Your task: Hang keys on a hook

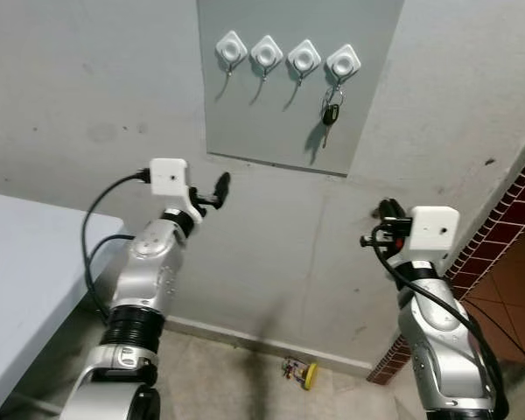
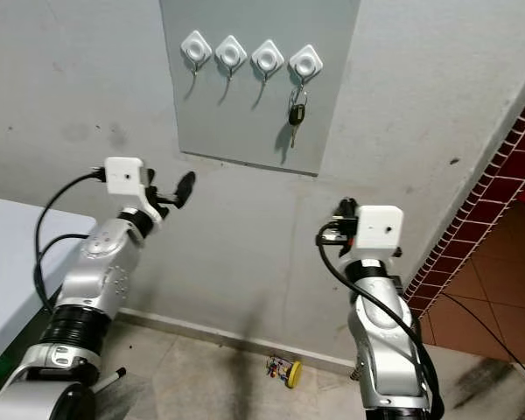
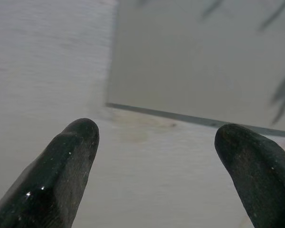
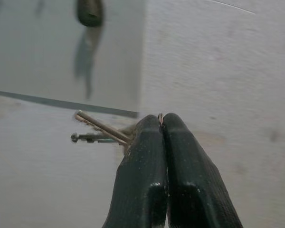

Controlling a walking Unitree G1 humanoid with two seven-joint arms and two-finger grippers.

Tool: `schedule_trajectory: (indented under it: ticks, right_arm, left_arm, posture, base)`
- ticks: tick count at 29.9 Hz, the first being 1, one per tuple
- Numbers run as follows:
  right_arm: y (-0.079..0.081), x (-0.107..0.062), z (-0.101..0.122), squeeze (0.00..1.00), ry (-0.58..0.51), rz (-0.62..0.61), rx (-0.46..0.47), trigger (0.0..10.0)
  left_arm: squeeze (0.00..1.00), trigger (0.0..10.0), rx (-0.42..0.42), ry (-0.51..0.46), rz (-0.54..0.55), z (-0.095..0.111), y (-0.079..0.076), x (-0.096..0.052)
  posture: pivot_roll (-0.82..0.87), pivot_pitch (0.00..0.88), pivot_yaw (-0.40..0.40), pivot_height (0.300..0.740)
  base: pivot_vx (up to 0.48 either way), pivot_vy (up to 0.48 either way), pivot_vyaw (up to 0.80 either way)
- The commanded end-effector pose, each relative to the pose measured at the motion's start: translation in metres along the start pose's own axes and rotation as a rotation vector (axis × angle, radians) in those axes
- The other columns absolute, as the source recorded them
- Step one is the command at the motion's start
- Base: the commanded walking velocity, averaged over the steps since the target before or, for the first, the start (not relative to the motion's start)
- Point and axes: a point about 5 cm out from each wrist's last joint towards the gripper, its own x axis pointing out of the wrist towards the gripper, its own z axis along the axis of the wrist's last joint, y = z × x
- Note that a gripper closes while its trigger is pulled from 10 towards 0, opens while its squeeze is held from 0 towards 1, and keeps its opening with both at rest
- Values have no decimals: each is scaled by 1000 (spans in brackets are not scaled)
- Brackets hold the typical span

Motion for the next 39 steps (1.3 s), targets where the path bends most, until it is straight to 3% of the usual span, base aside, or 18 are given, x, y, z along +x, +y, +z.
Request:
schedule_trajectory:
  ticks: [1,27,39]
  right_arm:
    - [-4,1,6,0,-19,-10,1,10000]
    - [-3,0,6,0,-16,-10,6,10000]
    - [-2,2,7,0,-18,-7,8,10000]
  left_arm:
    - [0,10000,-16,-3,-25,3,-9,3]
    - [0,10000,-29,13,-23,3,-8,5]
    - [0,10000,12,13,-18,4,-8,6]
  posture:
    - [-57,0,-18,740]
    - [-59,0,-16,740]
    - [-60,0,-16,740]
  base:
    - [0,0,0]
    - [0,380,0]
    - [0,21,0]
